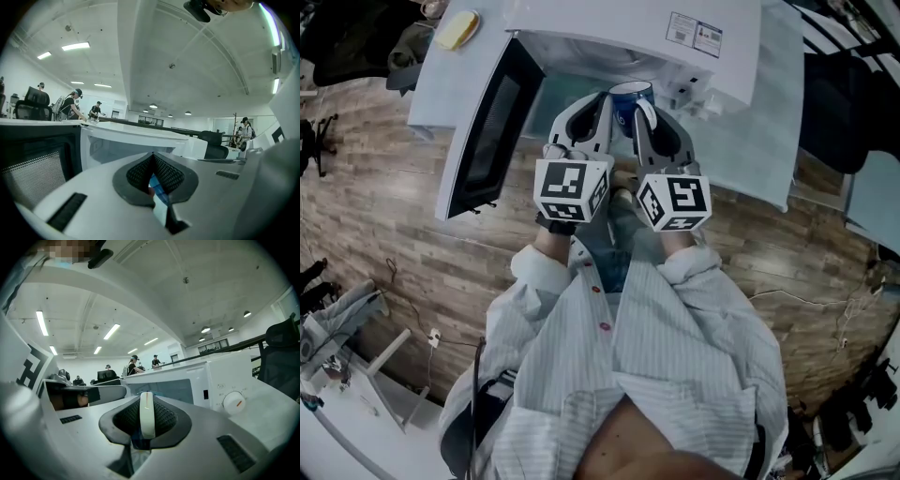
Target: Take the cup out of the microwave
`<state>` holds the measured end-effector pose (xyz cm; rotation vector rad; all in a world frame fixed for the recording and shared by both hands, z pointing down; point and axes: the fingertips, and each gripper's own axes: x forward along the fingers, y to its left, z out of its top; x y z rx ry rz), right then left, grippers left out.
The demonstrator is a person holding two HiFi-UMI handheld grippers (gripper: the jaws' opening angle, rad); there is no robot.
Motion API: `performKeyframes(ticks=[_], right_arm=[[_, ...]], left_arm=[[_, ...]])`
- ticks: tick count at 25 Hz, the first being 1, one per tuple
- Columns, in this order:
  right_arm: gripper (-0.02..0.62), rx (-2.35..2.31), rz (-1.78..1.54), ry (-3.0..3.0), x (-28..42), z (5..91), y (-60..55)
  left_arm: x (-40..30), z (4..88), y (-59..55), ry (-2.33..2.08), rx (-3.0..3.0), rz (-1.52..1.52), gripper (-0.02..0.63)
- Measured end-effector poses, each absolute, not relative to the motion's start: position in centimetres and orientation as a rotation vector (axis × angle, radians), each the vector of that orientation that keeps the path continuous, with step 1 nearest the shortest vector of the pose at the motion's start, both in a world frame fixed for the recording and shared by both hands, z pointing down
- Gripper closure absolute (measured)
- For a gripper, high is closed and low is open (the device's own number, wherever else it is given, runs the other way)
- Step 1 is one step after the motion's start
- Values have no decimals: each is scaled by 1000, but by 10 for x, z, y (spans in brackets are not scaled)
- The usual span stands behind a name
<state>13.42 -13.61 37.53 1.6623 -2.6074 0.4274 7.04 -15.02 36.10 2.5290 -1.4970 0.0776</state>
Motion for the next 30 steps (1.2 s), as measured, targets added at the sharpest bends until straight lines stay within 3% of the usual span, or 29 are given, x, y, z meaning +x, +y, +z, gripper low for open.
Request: performKeyframes(ticks=[30], right_arm=[[523, 1751, 389, -2682, 160, 280, -94]], left_arm=[[90, 275, -106, -1370, 2702, -9, 597]])
